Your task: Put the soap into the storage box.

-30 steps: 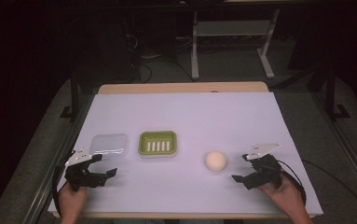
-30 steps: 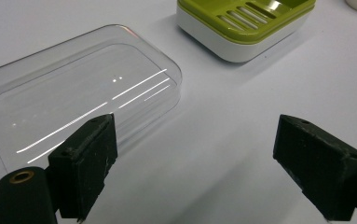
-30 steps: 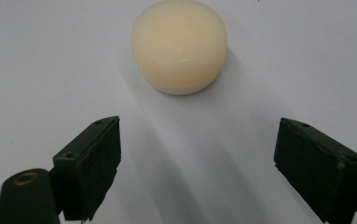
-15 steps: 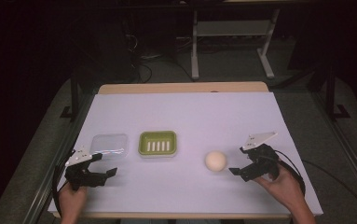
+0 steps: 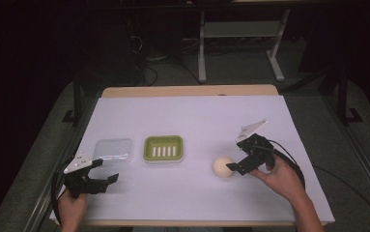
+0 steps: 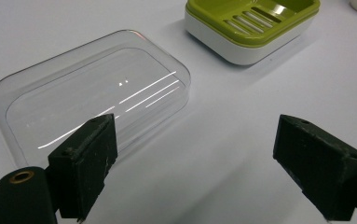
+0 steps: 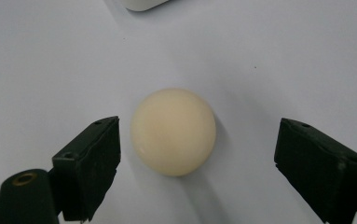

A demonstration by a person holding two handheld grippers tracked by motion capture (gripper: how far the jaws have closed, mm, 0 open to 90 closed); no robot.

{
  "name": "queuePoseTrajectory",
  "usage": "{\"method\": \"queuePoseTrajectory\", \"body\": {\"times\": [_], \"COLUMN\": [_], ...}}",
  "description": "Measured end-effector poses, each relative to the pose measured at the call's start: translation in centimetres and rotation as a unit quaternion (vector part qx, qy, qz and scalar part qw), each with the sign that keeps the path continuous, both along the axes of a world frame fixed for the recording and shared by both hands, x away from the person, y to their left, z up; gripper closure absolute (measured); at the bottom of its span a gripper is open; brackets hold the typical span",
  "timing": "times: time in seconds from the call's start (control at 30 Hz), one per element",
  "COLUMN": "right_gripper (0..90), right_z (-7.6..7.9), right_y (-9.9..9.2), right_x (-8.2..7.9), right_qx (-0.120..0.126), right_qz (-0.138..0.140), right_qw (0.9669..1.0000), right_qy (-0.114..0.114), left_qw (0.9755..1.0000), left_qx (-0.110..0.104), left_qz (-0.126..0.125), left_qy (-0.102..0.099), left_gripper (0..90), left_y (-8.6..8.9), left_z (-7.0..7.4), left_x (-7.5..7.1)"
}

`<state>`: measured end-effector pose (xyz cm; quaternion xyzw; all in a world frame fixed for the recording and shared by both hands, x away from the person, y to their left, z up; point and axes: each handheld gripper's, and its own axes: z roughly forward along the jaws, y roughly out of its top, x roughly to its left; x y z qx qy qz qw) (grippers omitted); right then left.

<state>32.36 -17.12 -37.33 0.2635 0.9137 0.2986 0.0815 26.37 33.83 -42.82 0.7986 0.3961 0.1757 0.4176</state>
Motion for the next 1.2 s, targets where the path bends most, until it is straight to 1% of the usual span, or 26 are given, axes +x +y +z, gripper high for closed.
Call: {"method": "queuePoseTrajectory", "body": {"times": [0.07, 0.1, 0.3, 0.33, 0.4, 0.53, 0.63, 0.67, 0.87, 1.0, 1.2], "right_gripper": [13.9, 13.9, 14.0, 14.1, 14.1, 14.1, 14.1, 14.1, 14.1, 14.2, 14.2], "right_z": [-0.1, -0.1, -0.7, -1.1, -1.4, -2.0, -2.2, -2.4, -2.8, -3.1, -3.8], "right_y": [0.7, 0.7, 2.2, 2.5, 2.6, 2.9, 3.0, 3.1, 3.4, 3.7, 4.0], "right_x": [0.6, 0.6, 1.6, 1.8, 1.9, 2.3, 2.4, 2.4, 2.5, 2.4, 2.2], "right_qx": [-0.005, -0.005, -0.032, -0.039, -0.042, -0.055, -0.057, -0.062, -0.071, -0.074, -0.081], "right_qz": [0.006, 0.006, 0.019, 0.02, 0.021, 0.022, 0.021, 0.024, 0.026, 0.026, 0.029], "right_qw": [0.9999, 0.9999, 0.9992, 0.9988, 0.9986, 0.9975, 0.9969, 0.9963, 0.9953, 0.9947, 0.9938], "right_qy": [0.007, 0.007, 0.017, 0.021, 0.024, 0.039, 0.049, 0.055, 0.06, 0.067, 0.07], "left_qw": [1.0, 1.0, 1.0, 1.0, 1.0, 1.0, 1.0, 0.9999, 0.9999, 0.9999, 0.9999], "left_qx": [-0.002, -0.004, 0.005, 0.004, 0.006, 0.008, 0.008, 0.009, 0.008, 0.009, 0.009], "left_qz": [0.001, 0.003, 0.001, 0.0, 0.001, 0.002, 0.004, 0.005, 0.008, 0.005, 0.006], "left_qy": [0.002, 0.001, -0.003, -0.003, -0.002, -0.003, 0.0, 0.001, -0.002, 0.003, 0.003], "left_gripper": [12.9, 12.9, 12.9, 12.9, 12.9, 12.9, 12.9, 12.9, 12.9, 12.9, 12.9], "left_y": [0.1, 0.1, 0.2, 0.2, 0.2, 0.2, 0.2, 0.3, 0.3, 0.3, 0.2], "left_z": [0.0, 0.0, 0.1, 0.1, 0.1, 0.1, 0.1, 0.1, 0.2, 0.0, 0.0], "left_x": [0.0, 0.0, -0.1, -0.1, -0.1, -0.1, -0.2, -0.2, -0.3, -0.2, -0.3]}}
